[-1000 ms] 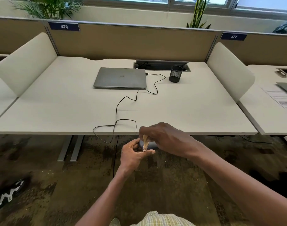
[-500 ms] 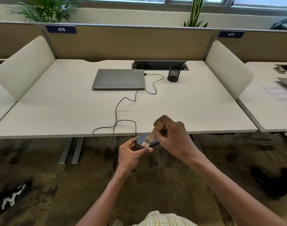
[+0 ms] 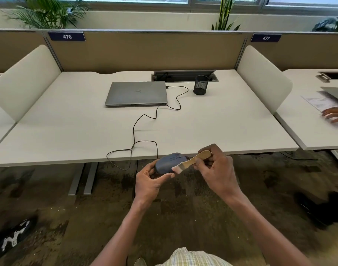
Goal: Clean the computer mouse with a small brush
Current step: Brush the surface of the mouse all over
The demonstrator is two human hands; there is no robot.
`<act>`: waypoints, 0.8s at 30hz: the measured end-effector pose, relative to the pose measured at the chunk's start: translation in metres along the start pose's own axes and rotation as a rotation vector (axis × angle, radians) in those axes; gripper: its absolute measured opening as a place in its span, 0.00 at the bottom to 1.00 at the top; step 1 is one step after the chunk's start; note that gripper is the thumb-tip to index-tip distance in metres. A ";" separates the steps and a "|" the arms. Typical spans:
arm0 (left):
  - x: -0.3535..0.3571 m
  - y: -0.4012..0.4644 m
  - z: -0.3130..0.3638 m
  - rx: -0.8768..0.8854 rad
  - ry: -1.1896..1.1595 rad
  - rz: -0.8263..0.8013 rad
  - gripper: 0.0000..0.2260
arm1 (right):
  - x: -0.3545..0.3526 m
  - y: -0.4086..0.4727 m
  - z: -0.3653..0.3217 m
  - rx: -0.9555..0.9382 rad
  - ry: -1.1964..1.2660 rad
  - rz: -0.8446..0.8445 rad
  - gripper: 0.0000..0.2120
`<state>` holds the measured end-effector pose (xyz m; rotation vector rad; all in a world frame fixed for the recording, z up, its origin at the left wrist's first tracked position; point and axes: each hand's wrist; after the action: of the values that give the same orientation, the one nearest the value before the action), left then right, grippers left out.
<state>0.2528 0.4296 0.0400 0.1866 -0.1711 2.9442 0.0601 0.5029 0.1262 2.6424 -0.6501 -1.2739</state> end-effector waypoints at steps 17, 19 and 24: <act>0.000 -0.013 -0.007 -0.022 -0.046 -0.013 0.42 | 0.013 -0.002 -0.012 0.064 0.007 0.115 0.13; -0.001 -0.013 -0.007 -0.030 -0.069 -0.013 0.40 | 0.006 0.000 -0.001 0.112 0.000 0.133 0.13; -0.002 -0.014 -0.007 -0.053 -0.095 -0.028 0.41 | -0.006 0.003 0.013 0.182 -0.019 0.181 0.14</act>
<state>0.2570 0.4433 0.0341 0.3193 -0.2575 2.9010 0.0453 0.5037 0.1233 2.6391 -1.0280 -1.2434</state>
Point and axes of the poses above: each hand's wrist, its own y-axis towards the middle knuckle, its own x-axis out of the palm, z = x × y, and after that the axes turned 12 degrees about -y, right-handed
